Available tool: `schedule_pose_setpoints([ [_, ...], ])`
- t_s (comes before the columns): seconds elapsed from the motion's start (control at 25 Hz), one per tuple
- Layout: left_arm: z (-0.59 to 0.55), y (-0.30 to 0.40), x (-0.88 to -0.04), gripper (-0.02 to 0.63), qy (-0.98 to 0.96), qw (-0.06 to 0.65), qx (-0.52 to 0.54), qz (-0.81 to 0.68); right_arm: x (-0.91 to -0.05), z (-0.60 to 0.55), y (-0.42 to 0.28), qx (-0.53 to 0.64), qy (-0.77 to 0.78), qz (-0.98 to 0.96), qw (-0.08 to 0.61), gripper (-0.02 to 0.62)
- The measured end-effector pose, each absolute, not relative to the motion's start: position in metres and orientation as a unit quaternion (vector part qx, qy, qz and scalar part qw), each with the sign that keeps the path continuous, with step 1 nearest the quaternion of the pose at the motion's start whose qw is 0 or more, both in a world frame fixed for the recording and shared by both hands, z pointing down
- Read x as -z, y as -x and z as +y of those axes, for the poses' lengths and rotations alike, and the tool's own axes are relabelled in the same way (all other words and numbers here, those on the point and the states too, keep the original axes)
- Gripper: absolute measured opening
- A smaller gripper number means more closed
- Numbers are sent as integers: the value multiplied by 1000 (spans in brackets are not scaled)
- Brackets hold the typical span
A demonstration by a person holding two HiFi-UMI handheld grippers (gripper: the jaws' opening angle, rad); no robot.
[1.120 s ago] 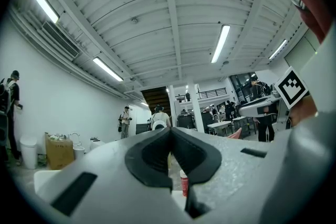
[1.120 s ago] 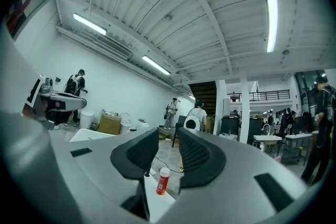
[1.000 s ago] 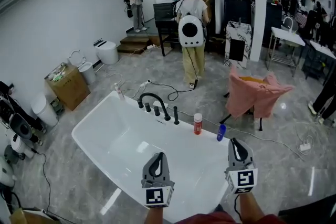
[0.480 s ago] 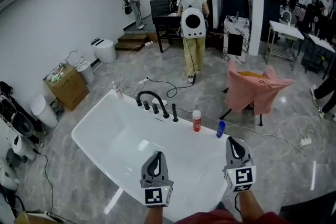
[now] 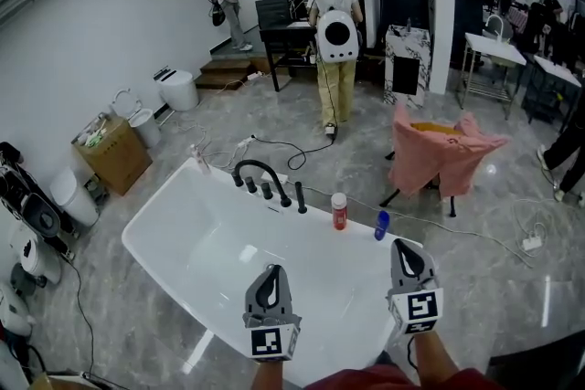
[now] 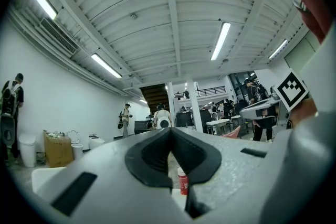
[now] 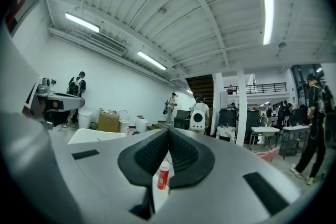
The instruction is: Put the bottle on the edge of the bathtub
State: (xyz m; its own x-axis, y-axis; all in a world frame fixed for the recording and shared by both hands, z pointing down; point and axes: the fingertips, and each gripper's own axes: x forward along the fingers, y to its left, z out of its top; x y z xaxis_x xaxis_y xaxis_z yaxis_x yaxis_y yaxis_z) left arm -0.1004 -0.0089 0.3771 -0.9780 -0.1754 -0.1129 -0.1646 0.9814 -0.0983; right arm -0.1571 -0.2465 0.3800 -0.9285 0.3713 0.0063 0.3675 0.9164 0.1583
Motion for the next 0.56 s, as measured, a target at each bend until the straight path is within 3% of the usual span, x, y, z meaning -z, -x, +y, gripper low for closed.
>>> schedule_pose_setpoints([
  [0.56, -12, 110, -384, 5, 81, 52, 46, 994, -391, -248, 172, -80, -192, 978, 2, -2],
])
